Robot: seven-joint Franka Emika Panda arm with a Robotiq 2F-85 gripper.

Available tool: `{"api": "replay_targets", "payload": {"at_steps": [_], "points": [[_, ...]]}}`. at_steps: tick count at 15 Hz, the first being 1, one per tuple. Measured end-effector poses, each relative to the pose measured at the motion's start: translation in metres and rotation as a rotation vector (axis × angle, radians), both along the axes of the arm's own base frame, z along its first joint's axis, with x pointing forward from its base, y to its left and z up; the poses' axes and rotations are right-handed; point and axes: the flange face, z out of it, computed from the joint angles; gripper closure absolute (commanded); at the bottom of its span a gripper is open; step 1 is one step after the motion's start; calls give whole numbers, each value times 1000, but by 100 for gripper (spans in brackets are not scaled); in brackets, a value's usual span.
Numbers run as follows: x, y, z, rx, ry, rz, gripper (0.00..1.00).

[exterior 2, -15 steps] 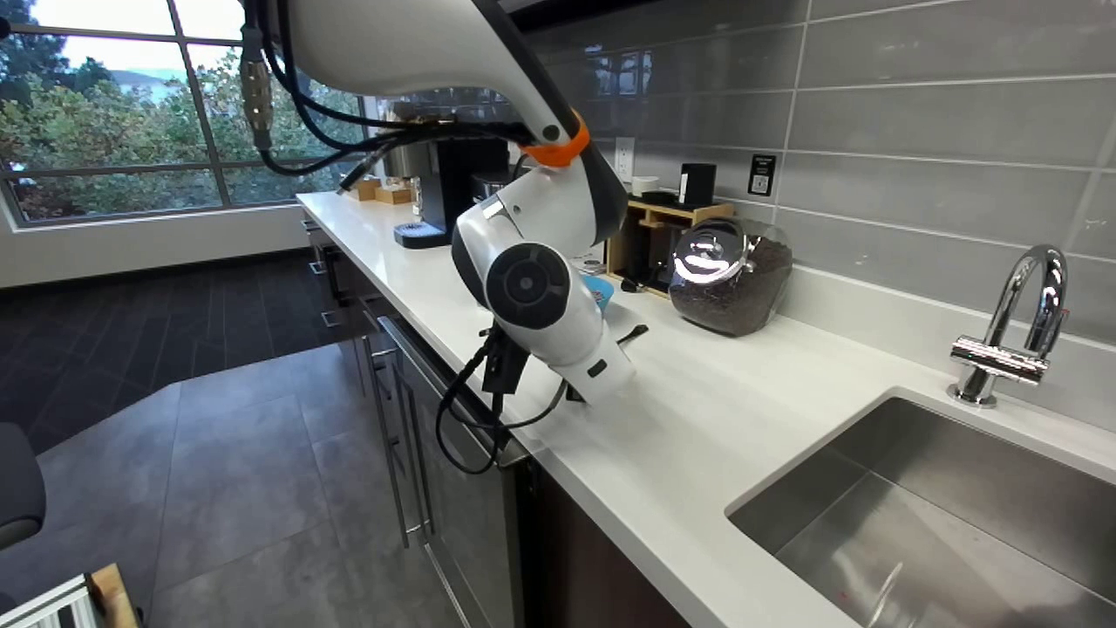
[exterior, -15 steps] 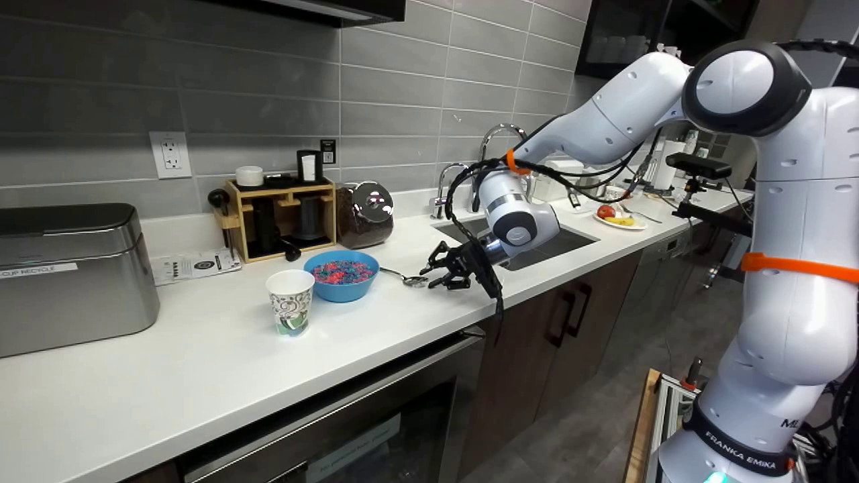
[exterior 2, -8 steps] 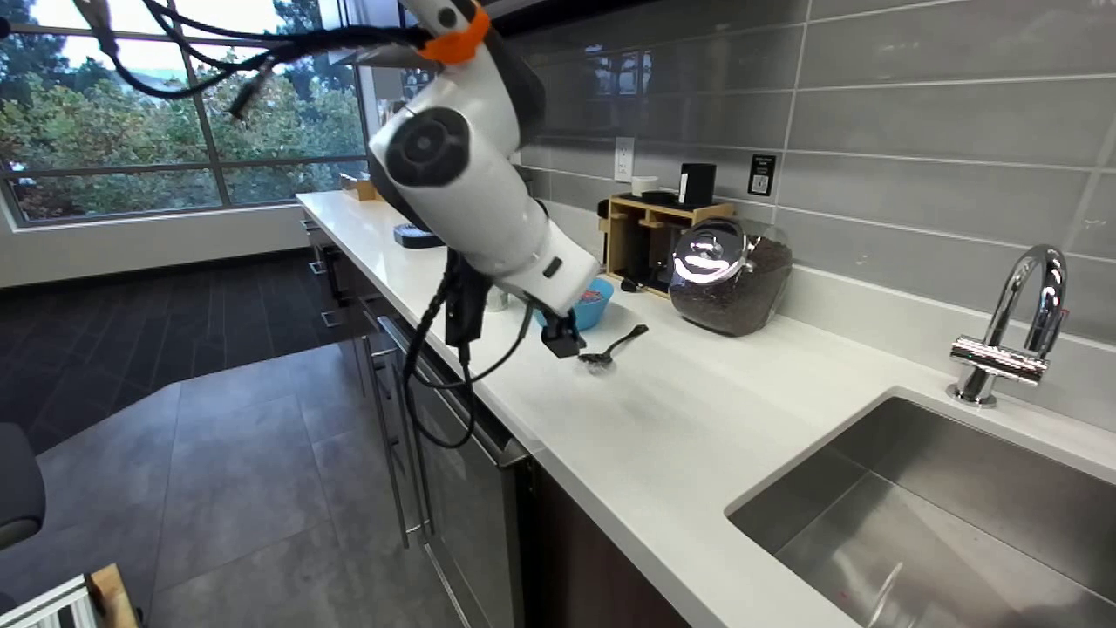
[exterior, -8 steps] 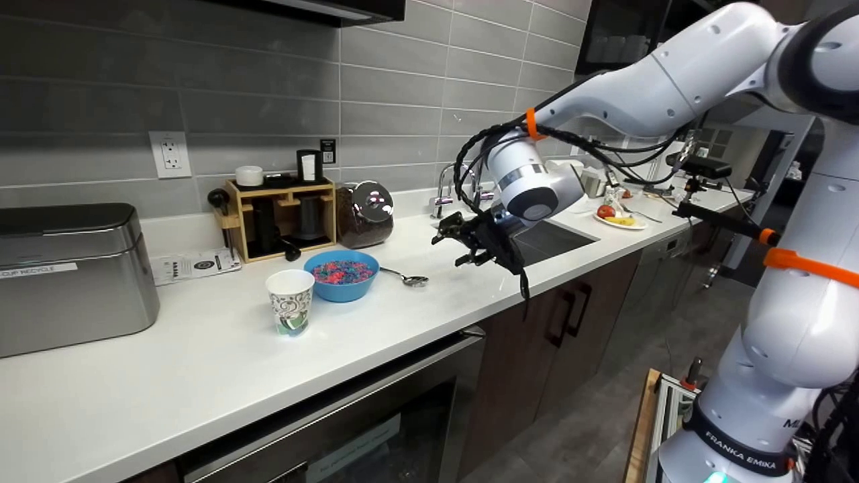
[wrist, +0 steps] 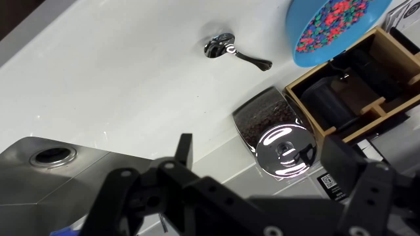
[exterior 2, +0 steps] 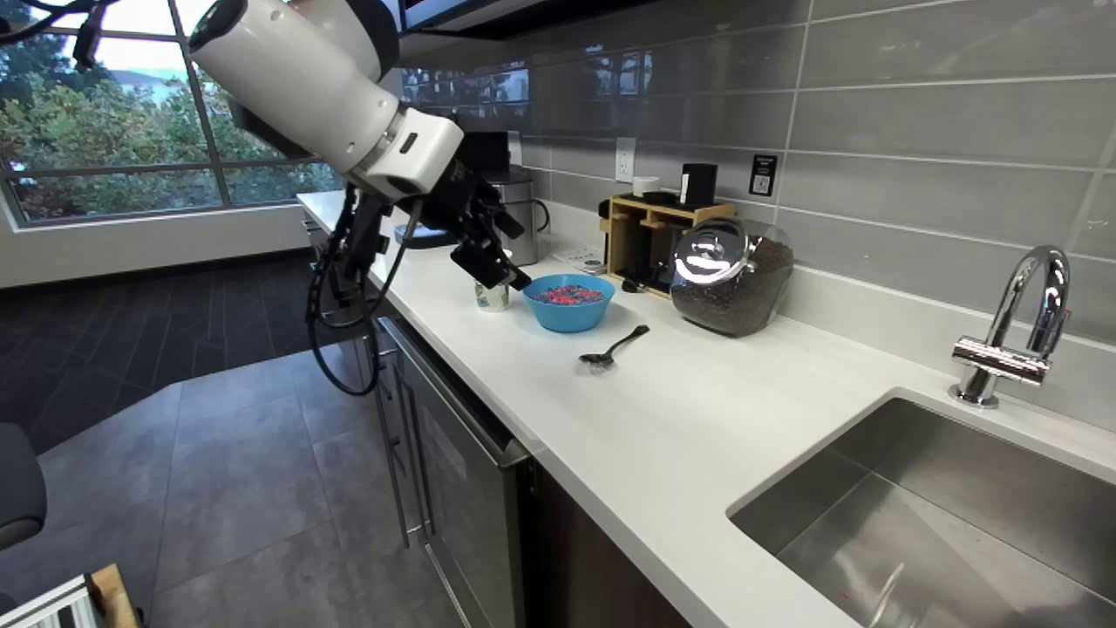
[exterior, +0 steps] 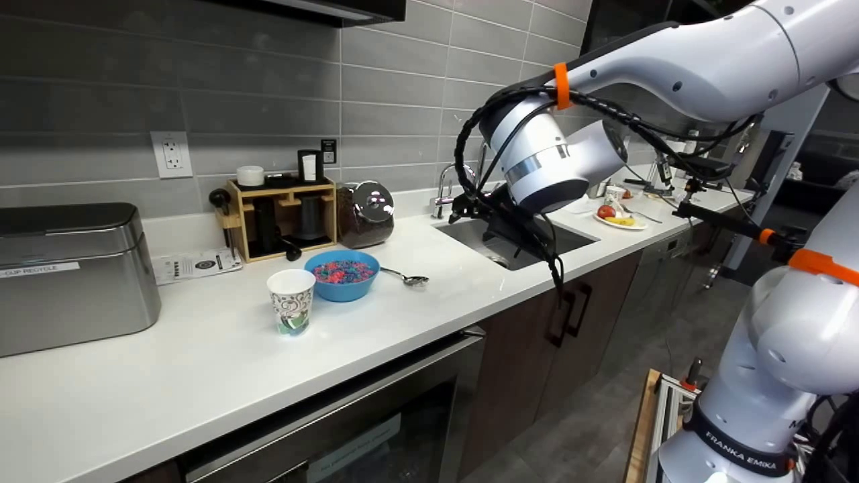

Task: Move the coffee cup to the left then move the fork to the right.

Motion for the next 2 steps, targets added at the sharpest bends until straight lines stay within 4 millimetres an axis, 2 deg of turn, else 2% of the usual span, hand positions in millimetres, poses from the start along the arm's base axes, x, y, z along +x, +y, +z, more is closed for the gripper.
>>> {"api": "replay_targets", "payload": {"at_steps": [2], "points": [[2,-9,-4,4,10,-18,0]]}}
